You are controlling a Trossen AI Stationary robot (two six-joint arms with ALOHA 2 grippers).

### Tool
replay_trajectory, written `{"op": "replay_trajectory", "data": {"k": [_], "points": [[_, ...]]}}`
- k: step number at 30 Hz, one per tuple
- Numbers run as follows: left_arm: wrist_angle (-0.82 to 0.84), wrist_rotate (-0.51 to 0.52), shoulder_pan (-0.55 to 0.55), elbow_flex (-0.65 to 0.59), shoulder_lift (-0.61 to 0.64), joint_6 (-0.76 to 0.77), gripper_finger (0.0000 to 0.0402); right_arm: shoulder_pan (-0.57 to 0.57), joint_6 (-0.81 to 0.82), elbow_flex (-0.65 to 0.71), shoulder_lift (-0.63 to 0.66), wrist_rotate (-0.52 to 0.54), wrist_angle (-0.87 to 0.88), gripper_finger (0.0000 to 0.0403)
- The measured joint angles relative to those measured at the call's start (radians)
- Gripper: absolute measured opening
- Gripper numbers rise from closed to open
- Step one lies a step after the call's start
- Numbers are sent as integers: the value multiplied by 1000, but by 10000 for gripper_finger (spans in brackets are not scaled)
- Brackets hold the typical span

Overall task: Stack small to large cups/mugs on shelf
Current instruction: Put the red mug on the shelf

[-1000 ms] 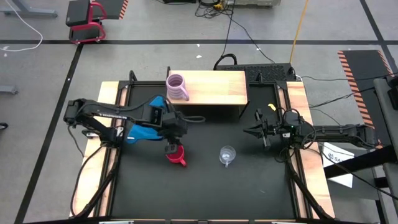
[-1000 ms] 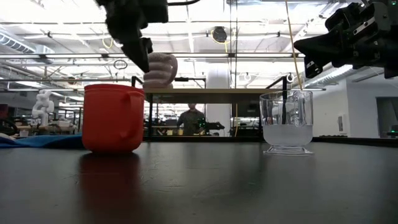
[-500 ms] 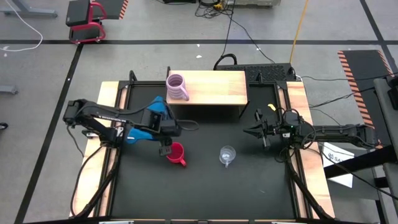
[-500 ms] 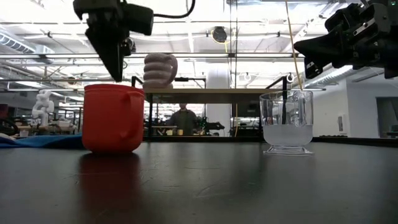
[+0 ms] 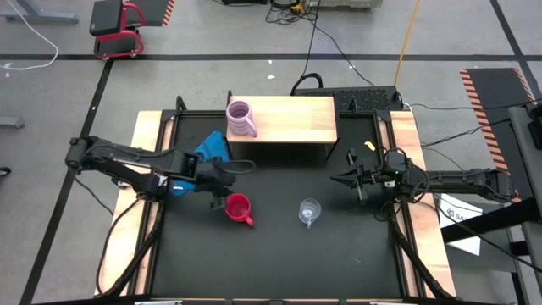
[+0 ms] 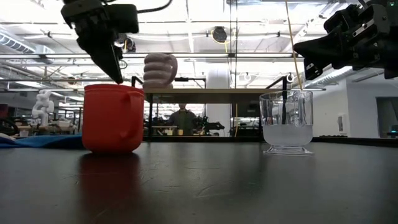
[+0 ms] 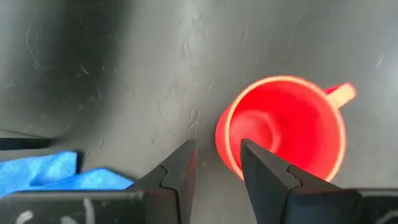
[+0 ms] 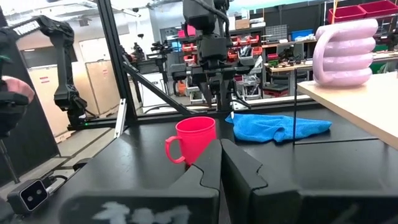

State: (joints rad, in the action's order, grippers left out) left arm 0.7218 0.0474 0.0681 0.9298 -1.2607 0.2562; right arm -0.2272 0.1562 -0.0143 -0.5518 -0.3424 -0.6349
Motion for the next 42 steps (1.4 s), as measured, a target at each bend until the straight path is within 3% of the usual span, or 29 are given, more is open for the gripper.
{"op": "replay_trajectory", "data": {"k": [6,17,21,26,42], "points": [[-58,5,2,-119,151,32,125,0,0,0,-13,0,-13,0],[-400,25,44,-398,367,33,125,0,-1,0,-20,0,-28,0],[-542,35,59,-492,405,-29,124,0,-3,0,-20,0,-34,0],[-726,-43,70,-584,443,-168,124,0,-4,0,-20,0,-43,0],[-785,-74,72,-623,450,-161,124,0,0,0,-21,0,-43,0]]}}
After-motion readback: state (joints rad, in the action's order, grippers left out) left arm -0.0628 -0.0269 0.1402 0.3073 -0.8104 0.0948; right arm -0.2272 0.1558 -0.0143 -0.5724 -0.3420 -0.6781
